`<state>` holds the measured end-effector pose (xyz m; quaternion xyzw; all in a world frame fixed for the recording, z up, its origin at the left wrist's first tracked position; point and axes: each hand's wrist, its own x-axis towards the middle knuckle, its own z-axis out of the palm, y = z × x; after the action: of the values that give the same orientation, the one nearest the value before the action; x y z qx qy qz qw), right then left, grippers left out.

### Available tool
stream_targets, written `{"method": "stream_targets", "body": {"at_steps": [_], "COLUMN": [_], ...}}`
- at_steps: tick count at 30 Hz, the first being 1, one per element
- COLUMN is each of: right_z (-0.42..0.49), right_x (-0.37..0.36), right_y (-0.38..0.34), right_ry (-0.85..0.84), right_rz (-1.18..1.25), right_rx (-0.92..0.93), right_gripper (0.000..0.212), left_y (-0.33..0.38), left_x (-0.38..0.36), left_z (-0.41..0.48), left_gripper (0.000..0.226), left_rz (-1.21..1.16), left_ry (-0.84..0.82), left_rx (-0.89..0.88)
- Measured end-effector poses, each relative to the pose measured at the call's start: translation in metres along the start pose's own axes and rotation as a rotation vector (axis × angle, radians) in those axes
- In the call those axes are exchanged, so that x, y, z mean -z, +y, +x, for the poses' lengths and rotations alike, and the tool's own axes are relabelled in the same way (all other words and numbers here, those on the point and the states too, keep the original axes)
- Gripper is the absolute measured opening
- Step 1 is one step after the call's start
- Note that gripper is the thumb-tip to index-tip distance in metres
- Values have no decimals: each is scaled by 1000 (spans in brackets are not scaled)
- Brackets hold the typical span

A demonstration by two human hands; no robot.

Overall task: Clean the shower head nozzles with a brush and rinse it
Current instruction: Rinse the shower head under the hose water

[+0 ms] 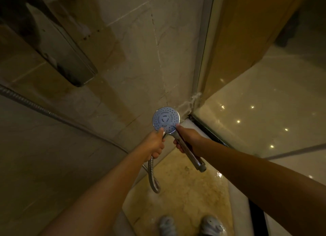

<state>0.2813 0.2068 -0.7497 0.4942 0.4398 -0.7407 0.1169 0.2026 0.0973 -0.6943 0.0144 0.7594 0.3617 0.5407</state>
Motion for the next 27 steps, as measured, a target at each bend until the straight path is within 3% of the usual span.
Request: {"method": "stream_targets", "body": {"at_steps": [5, 14, 22, 27], "right_z": [-5, -14, -17, -22], "right_x": [12, 21, 17, 23], "right_y": [3, 5, -1, -4], "right_ry": [18, 35, 41, 37], "right_rz": [43, 3, 17, 47], "right_rx": [-16, -15, -10, -8], "right_gripper": [45, 56, 50, 45], "left_y": [-12, -4, 0, -13], "left_x": [12, 21, -5, -11], "left_z": [2, 3, -1, 1], "left_gripper": [47, 45, 29, 42], "left_rz": [-1, -26, 96, 134], "left_ry": [48, 112, 26, -7], "left_rx": [29, -30, -49, -47]}}
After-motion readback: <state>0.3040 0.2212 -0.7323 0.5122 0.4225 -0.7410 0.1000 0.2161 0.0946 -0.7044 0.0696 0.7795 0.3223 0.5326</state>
